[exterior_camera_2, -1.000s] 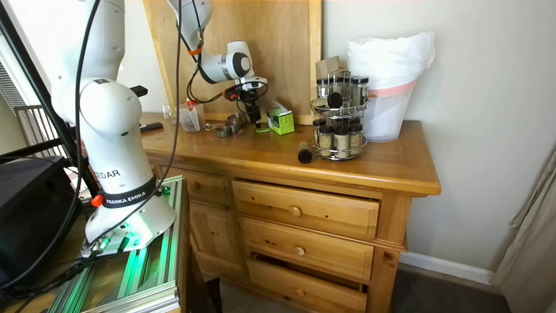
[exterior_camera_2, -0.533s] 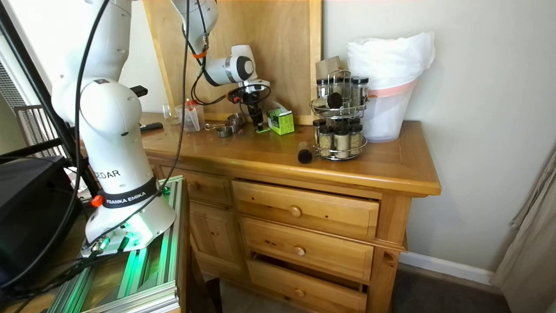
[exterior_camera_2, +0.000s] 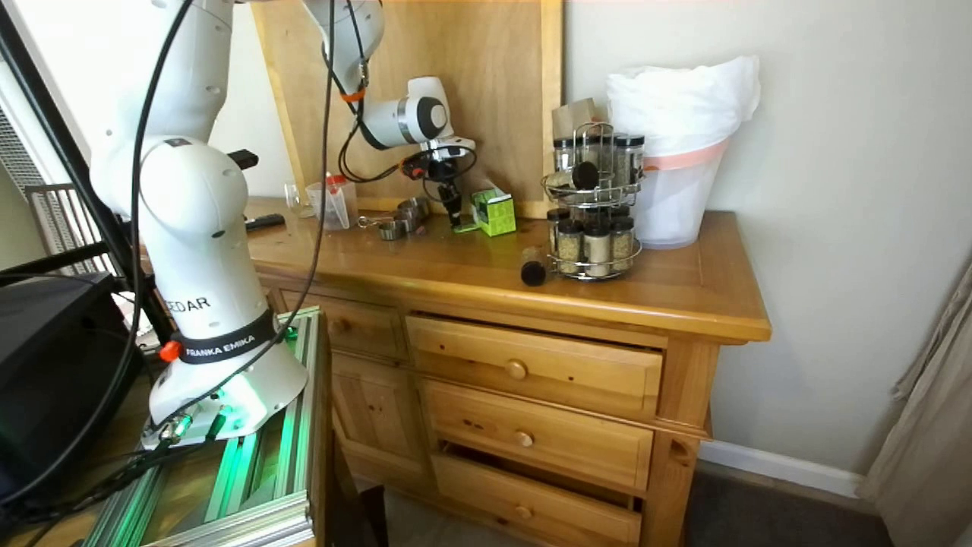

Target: Put the green object into the box

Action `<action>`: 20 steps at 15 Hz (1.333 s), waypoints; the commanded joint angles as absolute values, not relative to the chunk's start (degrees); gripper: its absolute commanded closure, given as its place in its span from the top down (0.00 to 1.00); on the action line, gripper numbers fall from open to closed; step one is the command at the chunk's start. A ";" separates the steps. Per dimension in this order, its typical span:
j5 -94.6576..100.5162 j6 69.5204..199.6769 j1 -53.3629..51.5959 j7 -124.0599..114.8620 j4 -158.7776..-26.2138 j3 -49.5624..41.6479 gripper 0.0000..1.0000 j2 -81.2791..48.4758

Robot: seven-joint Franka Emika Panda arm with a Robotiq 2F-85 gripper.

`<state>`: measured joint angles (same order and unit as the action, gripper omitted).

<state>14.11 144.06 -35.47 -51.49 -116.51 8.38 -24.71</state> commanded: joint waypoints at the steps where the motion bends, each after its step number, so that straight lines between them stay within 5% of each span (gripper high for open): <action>1: 14.34 143.26 -35.73 -52.16 -115.48 7.92 0.00 -25.54; 7: 12.80 143.01 -35.19 -51.52 -116.57 8.88 0.00 -23.95; 15: -9.66 147.43 -27.65 -33.62 -129.91 22.11 0.00 -5.89; 20: -8.36 149.34 -26.80 -30.72 -135.81 21.99 0.00 1.92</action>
